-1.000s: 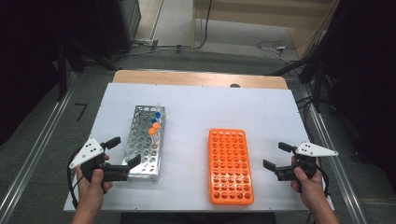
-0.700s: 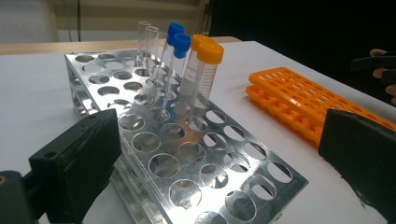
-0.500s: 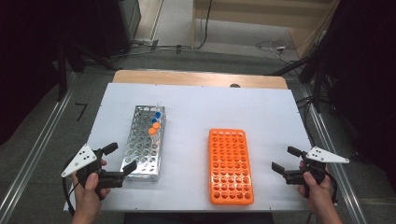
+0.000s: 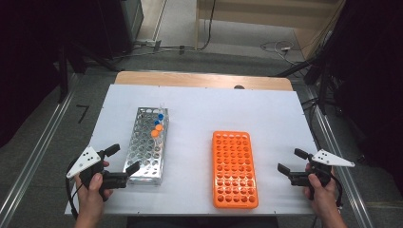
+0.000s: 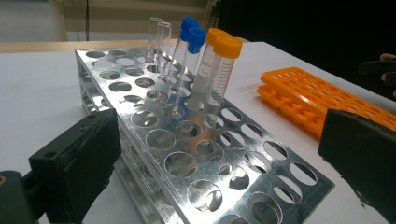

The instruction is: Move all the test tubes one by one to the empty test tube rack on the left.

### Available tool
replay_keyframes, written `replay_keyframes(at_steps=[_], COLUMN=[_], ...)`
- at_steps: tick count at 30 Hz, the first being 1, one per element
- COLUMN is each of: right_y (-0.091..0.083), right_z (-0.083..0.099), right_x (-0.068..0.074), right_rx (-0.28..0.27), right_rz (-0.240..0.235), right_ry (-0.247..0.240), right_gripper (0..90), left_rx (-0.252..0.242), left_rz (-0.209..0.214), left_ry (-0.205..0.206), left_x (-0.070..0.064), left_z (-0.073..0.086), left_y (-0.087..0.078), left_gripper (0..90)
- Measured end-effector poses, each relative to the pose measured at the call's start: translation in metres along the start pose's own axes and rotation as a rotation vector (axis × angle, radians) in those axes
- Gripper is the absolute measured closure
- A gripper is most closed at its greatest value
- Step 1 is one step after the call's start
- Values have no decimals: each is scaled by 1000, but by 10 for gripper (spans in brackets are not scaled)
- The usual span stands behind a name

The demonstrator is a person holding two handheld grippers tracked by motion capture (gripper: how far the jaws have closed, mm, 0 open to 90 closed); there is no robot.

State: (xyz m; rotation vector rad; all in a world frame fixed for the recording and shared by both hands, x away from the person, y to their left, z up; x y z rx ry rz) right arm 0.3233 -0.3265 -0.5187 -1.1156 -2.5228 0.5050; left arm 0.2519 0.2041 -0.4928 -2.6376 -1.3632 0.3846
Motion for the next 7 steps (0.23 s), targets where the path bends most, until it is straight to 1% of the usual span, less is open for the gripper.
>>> replay_keyframes(at_steps=[2,7], right_y=[0,-1], right_z=[1,2], right_x=[0,2], right_rx=[5,5], right_rz=[-2,-6], right_ry=[-8,-15], right_gripper=[0,0], left_rx=[-4,7], left_rz=[1,1], left_ry=[-2,6], left_x=[0,-1], left_z=[0,0], left_y=[1,3], left_gripper=[0,0])
Point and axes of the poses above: each handheld gripper's, and its own axes: y roughly forward along the jaws, z roughly out of its underside, x roughly to its left, the point moved 7 cm from there along y, roughly forward along the jaws, and after that the axes turned 2 degrees about y, right-handed, at the moved point
